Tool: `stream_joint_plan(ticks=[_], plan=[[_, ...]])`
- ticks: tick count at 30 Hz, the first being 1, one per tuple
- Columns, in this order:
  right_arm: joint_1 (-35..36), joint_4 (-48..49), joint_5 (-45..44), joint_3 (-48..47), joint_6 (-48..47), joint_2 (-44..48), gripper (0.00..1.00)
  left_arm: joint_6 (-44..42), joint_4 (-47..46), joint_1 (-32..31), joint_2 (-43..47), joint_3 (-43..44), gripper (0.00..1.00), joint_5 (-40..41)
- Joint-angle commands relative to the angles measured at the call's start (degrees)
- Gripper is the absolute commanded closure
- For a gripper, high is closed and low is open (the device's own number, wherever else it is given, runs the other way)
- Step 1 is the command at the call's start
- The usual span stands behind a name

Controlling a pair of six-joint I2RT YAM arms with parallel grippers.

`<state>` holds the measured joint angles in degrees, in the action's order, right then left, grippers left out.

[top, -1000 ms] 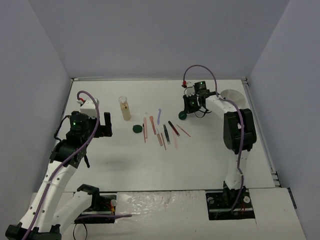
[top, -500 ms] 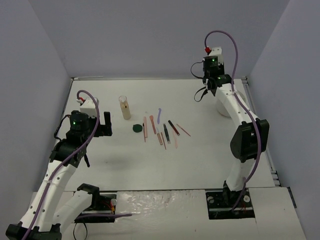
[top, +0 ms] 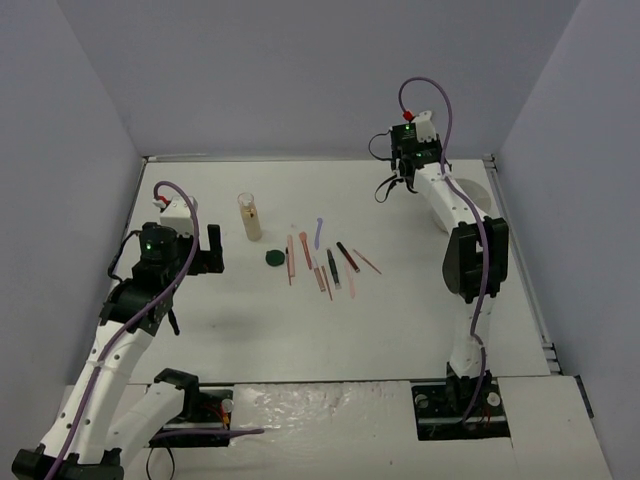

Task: Organize the makeup

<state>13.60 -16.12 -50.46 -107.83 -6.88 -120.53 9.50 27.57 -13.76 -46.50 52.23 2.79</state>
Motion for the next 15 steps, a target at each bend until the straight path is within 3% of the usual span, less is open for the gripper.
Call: stream_joint_plan(ticks=[1,15], plan=[[-0.74,0.42,-3.50,-4.22,0.96,-1.22,1.00,0.52,-3.05,0.31,-0.43,2.18,0.03,-0.24],[-2.80,-0.93,-2.13,-4.67,3.86,-5.57,1.00,0.70,-3.01,0.31,-0.83,2.26,0.03,-0.59]])
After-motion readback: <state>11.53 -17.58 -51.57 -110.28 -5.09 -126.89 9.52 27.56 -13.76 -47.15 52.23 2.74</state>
